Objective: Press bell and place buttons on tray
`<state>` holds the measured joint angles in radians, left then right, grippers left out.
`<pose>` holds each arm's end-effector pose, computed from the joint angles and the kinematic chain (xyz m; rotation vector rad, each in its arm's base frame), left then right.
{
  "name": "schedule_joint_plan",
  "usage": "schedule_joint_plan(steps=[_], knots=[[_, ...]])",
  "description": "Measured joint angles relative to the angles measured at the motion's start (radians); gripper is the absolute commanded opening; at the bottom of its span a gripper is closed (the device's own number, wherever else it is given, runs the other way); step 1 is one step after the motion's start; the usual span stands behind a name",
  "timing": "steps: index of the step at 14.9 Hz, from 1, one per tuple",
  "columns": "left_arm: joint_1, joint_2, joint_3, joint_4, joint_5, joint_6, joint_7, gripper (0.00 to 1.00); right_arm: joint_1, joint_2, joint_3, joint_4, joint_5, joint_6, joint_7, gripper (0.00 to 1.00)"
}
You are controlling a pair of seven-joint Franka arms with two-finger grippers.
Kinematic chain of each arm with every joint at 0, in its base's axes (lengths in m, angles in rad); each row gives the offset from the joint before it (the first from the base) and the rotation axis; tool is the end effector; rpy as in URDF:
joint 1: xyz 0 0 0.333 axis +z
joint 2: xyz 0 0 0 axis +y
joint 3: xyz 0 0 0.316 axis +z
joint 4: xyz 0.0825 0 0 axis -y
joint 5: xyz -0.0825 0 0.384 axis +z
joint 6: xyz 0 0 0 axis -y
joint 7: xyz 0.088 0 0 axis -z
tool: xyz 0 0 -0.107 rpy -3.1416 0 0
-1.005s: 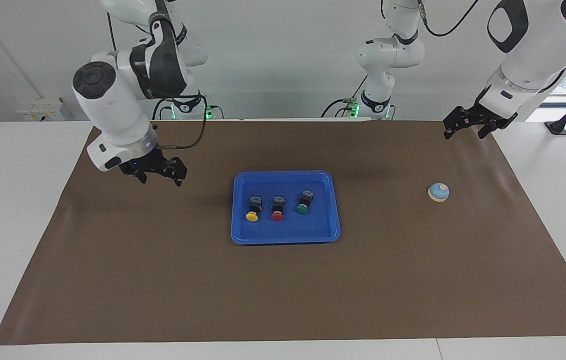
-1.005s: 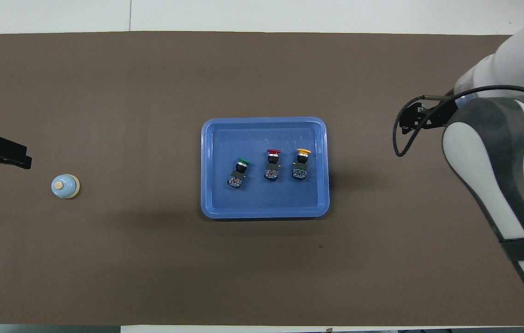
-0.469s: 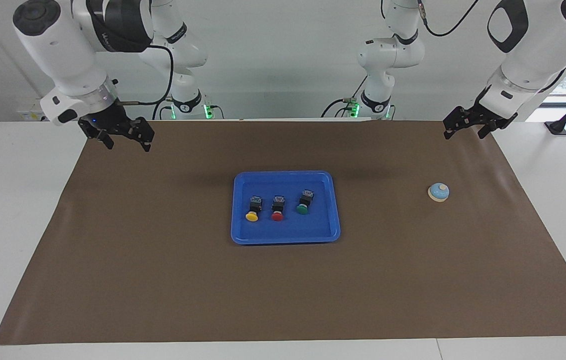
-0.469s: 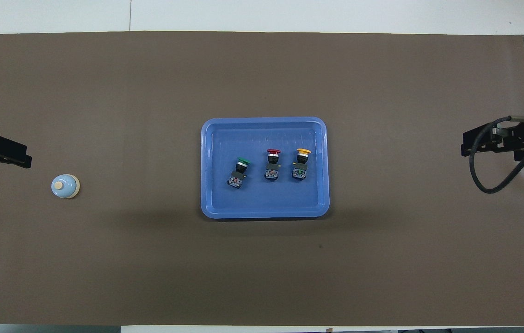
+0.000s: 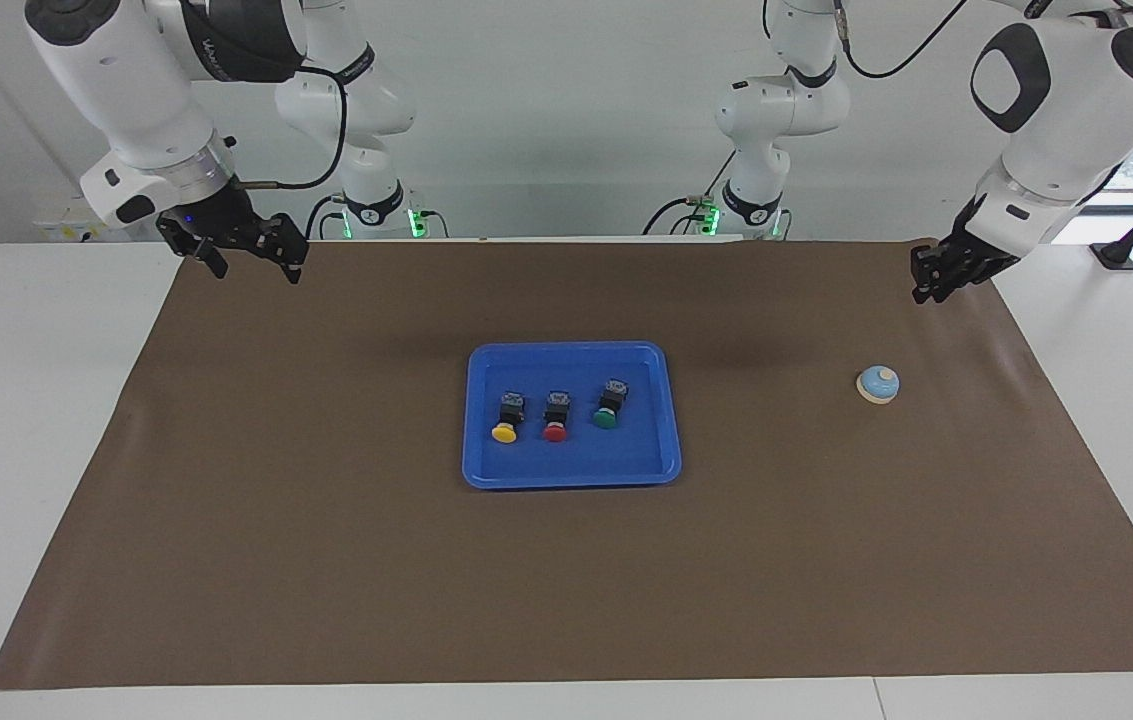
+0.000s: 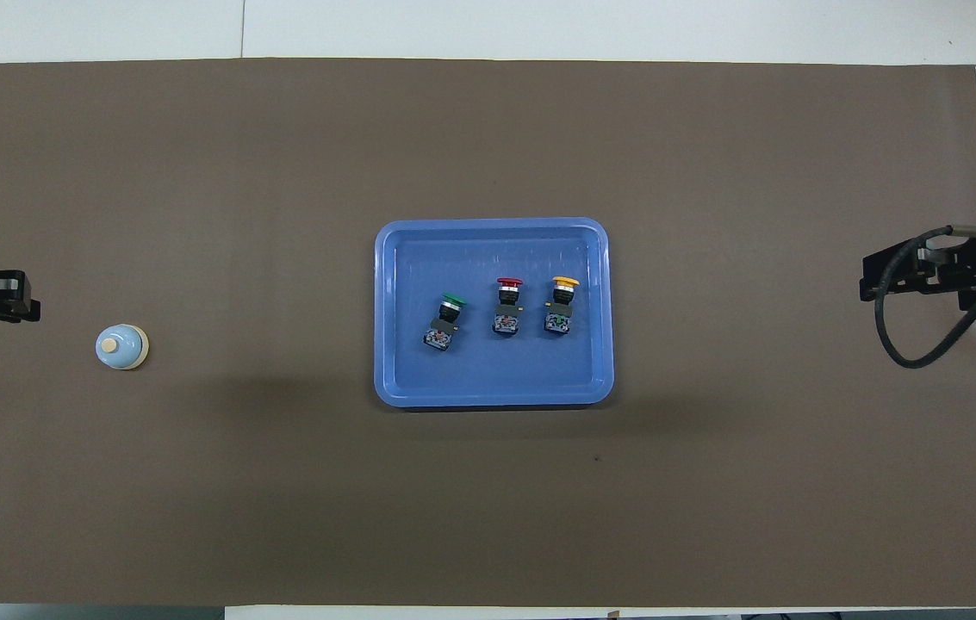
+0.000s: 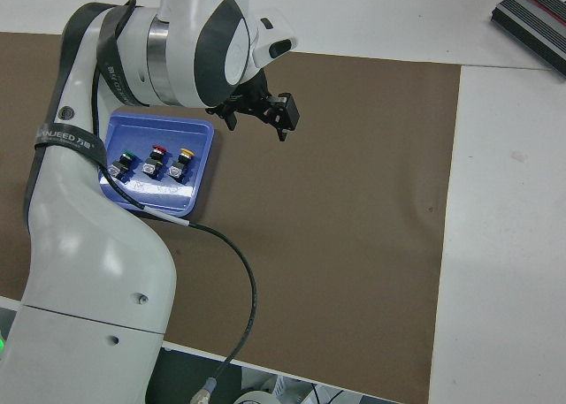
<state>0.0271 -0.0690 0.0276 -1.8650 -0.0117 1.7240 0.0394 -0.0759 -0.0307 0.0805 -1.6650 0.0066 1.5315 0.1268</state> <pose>0.5326 0.0284 0.5355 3.1227 0.0271 -0.1114 0.5378 0.0038 0.5938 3.1289 -0.1918 -0.1615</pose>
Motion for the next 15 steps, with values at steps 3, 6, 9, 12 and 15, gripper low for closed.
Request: schedule_joint_plan(steps=[3, 6, 9, 12, 15], knots=[[0.021, -0.004, 0.0, -0.149, 0.0, 0.118, 0.01, 0.0, 0.0, 0.0, 0.0, 0.0, 0.0, 0.0, 0.0, 1.0], [0.036, 0.026, 0.0, -0.251, 0.0, 0.245, 0.024, 0.0, -0.004, -0.004, 0.01, 0.001, 0.0, -0.007, -0.002, 1.0], [0.05, 0.056, 0.001, -0.279, 0.0, 0.306, 0.045, 0.0, -0.015, -0.012, 0.032, 0.001, 0.0, -0.018, -0.01, 1.0], [0.077, 0.071, 0.001, -0.304, 0.0, 0.374, 0.061, 0.0, -0.018, -0.014, 0.033, 0.001, 0.0, -0.018, -0.054, 1.0], [0.087, 0.075, 0.001, -0.358, 0.0, 0.458, 0.067, 0.0, -0.022, -0.014, 0.033, 0.001, 0.0, -0.018, -0.083, 1.0]])
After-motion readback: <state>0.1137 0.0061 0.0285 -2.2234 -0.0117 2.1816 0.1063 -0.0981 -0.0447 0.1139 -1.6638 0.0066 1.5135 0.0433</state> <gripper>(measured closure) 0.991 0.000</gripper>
